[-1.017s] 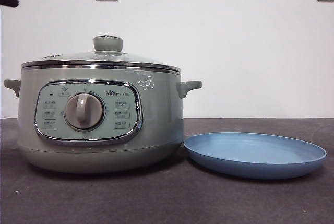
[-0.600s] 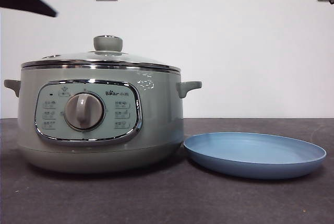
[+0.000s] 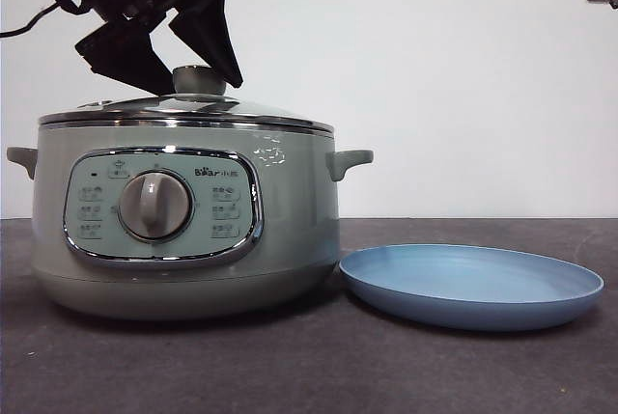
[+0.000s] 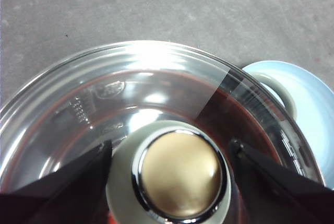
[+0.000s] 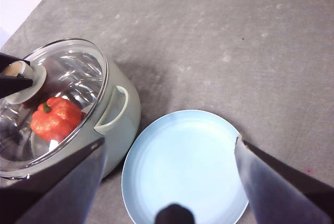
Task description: Take the pumpkin out from the steamer,put the pumpkin in the blue plate,close the lid
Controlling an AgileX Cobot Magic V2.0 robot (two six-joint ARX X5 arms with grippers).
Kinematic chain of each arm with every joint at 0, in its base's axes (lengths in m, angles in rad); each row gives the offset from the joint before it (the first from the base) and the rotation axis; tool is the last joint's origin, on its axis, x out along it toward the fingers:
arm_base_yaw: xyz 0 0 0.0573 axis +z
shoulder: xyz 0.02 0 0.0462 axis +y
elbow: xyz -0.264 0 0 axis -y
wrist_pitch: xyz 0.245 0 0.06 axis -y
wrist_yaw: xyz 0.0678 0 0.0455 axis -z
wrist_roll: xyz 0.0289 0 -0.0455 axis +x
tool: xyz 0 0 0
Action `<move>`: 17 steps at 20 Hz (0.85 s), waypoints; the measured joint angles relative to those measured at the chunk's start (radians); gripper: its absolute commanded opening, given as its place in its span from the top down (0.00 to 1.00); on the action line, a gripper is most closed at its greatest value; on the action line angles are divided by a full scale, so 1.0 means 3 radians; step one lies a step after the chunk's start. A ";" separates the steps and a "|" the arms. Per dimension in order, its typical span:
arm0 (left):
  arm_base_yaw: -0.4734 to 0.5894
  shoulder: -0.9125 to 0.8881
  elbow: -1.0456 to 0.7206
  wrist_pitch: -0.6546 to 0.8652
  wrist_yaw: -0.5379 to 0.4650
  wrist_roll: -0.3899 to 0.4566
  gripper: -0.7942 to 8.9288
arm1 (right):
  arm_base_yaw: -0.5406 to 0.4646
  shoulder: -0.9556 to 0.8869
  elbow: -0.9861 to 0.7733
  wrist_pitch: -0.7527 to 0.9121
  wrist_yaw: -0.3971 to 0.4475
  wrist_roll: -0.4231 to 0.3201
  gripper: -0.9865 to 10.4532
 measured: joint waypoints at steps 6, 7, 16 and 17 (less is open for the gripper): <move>-0.0029 -0.0003 0.0008 0.0009 -0.0062 0.0170 0.93 | 0.0000 0.0000 0.0000 -0.0003 0.0000 -0.0003 0.56; -0.0029 -0.0003 0.0008 0.0010 -0.0061 0.0179 0.93 | 0.0000 0.0000 0.0000 -0.0003 0.0000 -0.0010 0.56; -0.0029 -0.0156 0.0165 -0.0090 -0.0104 0.0201 0.93 | 0.0008 0.0037 0.0000 0.0109 -0.0011 -0.0051 0.56; -0.0029 -0.0273 0.0207 -0.0099 -0.0140 0.0201 0.93 | 0.0047 0.0074 0.0000 0.0146 -0.0010 -0.0050 0.56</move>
